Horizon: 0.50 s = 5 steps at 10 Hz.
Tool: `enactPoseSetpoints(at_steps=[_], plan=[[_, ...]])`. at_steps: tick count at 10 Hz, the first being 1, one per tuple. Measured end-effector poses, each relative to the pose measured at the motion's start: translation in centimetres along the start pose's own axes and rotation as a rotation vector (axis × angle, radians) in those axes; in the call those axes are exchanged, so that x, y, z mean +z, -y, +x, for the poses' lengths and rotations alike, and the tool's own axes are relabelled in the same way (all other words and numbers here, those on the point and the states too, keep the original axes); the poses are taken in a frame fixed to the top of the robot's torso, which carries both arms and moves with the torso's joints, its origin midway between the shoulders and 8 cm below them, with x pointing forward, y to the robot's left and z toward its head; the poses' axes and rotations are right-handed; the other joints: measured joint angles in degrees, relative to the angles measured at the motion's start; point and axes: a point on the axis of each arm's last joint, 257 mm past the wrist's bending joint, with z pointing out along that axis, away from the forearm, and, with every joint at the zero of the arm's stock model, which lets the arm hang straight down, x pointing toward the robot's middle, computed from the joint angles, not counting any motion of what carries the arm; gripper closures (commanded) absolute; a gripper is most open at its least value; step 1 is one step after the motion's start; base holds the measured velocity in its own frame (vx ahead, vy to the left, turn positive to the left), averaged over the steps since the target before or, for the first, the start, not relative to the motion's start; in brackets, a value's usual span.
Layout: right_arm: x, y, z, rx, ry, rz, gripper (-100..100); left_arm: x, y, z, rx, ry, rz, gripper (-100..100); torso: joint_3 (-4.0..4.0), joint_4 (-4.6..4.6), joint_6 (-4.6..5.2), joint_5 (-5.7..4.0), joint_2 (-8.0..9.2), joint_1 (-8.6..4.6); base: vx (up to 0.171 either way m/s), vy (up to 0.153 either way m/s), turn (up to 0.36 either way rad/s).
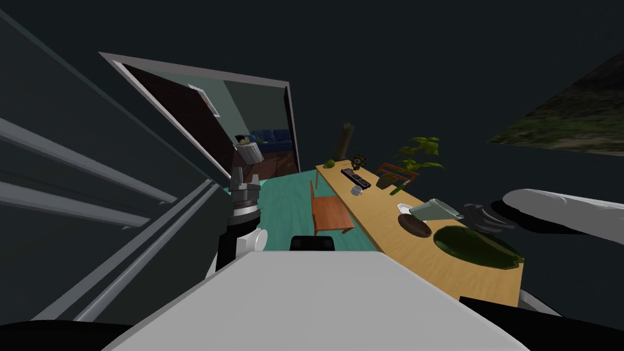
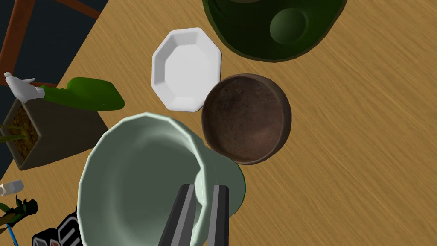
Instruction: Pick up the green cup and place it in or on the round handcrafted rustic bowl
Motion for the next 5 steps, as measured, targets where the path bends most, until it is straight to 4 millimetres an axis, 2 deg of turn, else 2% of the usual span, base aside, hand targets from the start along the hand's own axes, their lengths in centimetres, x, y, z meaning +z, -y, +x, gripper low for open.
enactPoseSetpoints(at_steps=[2, 4, 5], plan=[[-0.3, 0.2, -1.0, -0.034, 0.022, -0.007, 100, 0.0, 0.0, 0.0, 0.000, 0.000, 0.000, 0, 0.00, -0.01, 0.01, -0.02, 0.01, 0.03, -0.040, -0.142, 0.029], [-0.3, 0.5, -2.1, -0.057, 0.045, -0.012, 100, 0.0, 0.0, 0.0, 0.000, 0.000, 0.000, 0, 0.03, 0.01, 0.03, 0.06, 0.04, 0.28, -0.024, -0.090, 0.014], [-0.3, 0.4, -2.8, -0.066, 0.058, -0.014, 100, 0.0, 0.0, 0.0, 0.000, 0.000, 0.000, 0, 0.01, 0.01, 0.00, 0.11, 0.00, 0.35, -0.021, -0.170, 0.004]])
